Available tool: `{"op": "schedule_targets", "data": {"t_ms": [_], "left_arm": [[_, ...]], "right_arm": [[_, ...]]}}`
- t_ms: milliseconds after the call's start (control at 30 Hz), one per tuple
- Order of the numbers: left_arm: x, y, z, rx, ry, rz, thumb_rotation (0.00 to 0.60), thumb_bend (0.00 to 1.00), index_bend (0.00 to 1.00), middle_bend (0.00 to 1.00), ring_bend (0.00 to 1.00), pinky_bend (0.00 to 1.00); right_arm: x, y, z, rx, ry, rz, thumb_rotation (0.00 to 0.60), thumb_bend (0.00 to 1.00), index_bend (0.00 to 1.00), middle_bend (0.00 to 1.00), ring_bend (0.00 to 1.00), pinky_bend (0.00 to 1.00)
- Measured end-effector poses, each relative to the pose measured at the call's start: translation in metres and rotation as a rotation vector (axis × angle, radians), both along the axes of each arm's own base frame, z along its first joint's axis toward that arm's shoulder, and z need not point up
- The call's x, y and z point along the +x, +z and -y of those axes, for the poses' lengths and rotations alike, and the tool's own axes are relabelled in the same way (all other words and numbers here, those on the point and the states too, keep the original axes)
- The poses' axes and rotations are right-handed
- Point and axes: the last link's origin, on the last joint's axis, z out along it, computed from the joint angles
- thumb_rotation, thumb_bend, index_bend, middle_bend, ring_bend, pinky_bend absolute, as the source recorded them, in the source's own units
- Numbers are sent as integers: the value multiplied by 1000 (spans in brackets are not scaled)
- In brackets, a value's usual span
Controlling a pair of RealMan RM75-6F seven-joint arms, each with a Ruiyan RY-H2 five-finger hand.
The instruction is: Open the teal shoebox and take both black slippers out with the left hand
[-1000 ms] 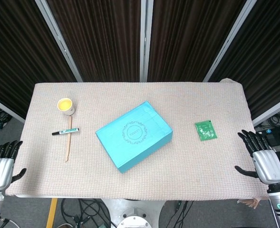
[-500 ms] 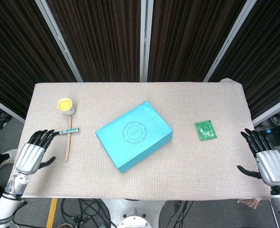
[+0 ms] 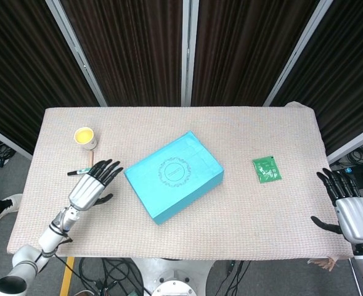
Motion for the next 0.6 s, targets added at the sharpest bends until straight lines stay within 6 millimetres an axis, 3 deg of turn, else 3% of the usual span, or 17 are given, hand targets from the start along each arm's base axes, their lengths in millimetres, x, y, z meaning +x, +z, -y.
{"op": "schedule_targets", "data": {"t_ms": [100,300,600], "left_arm": [[17,-18,-4,-47,-41,2,600,166,79,44,58,174],[34,-33,-6,-79,-104,-17,600,164,79,44,58,175],[40,-45,-10,-100,-93,-46,600,159,79,44,58,175]], "right_arm": [[0,-1,1,2,-5,0,600,20,29,21,0,0],[0,-4,3,11,-11,0,600,20,29,20,0,0],[0,-3,3,10,-24,-4,600,19,29,21,0,0]]}}
